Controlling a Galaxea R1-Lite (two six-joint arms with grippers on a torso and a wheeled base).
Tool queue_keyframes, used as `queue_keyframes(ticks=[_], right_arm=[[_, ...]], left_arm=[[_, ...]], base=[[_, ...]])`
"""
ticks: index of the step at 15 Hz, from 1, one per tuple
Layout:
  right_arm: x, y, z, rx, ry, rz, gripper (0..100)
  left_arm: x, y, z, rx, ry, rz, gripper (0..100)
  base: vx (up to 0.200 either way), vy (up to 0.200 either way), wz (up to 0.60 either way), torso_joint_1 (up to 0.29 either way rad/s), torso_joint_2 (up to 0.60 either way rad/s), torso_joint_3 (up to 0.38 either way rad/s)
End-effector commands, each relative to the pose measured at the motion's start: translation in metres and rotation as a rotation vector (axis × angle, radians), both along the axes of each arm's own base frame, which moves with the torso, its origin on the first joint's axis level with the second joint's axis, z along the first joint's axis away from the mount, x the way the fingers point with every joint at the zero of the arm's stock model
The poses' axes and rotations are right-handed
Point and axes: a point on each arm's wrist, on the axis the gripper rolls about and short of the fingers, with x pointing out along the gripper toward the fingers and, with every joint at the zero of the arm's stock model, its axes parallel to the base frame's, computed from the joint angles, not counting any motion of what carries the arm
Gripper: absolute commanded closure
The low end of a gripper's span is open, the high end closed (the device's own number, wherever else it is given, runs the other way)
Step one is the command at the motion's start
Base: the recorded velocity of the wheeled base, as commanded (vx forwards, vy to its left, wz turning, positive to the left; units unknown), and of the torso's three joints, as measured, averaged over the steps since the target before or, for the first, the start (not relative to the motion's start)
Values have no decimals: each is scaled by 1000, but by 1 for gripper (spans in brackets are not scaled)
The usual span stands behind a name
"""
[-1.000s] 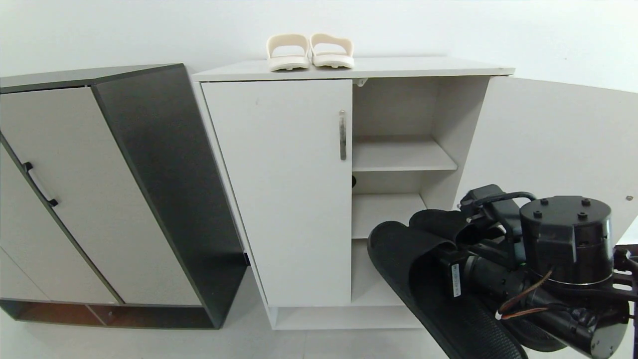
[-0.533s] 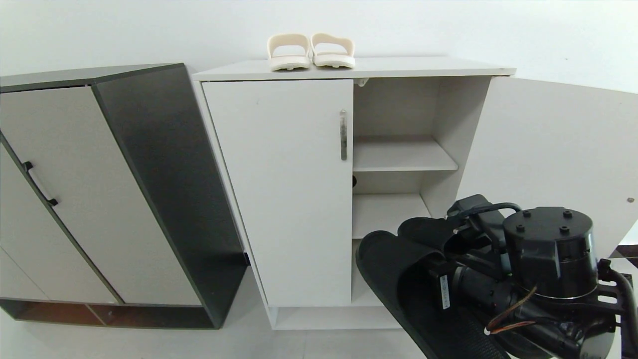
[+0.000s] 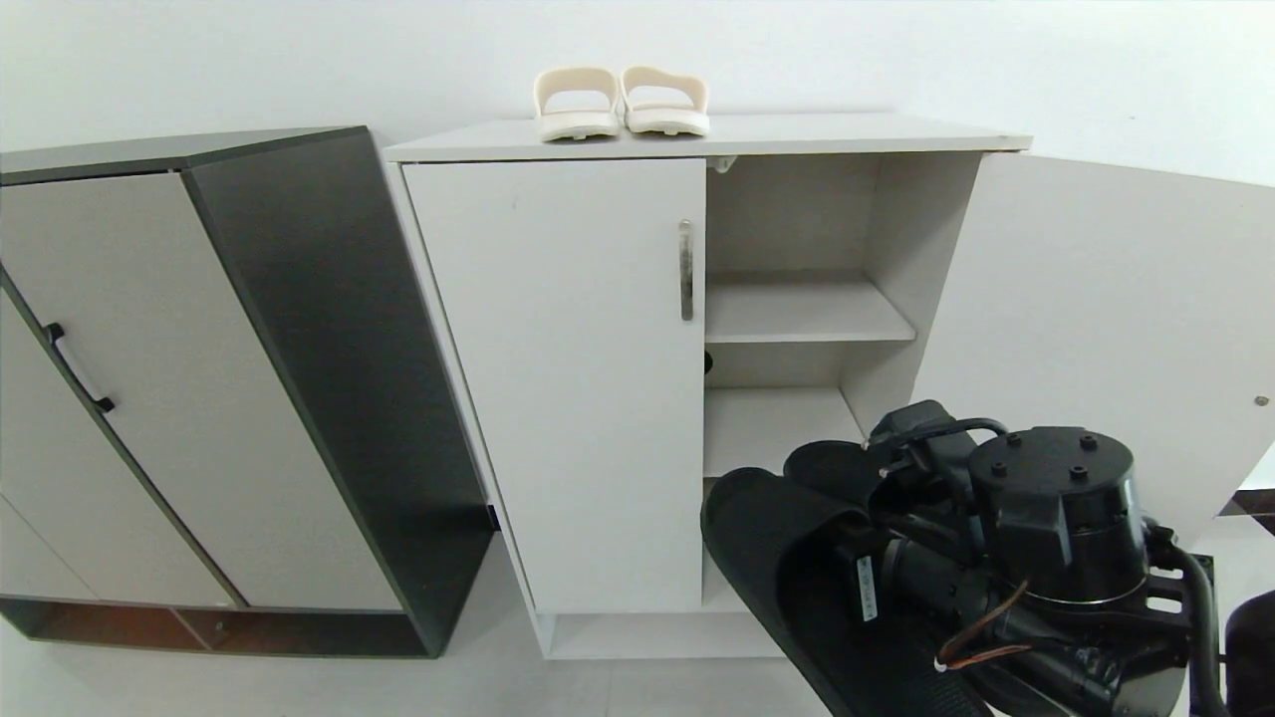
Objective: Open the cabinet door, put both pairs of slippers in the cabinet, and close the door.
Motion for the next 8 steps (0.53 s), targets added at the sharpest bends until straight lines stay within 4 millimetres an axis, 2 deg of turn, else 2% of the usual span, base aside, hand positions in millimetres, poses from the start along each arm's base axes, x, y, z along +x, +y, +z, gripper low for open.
queue_keyframes(ticks=[1, 7, 8], right_arm=[[0, 3, -2, -6, 5, 9, 100], [5, 25, -13, -1, -33, -19, 100], [6, 27, -18, -7, -27, -19, 100]], left_arm=[[0, 0, 0, -6, 3, 1, 100], [0, 0, 0, -5, 5, 1, 100], [0, 0, 0, -5, 3, 1, 100]], base=[[0, 0, 0, 0, 0, 0], [0, 0, 0, 0, 0, 0], [0, -200, 0, -2, 2, 2]])
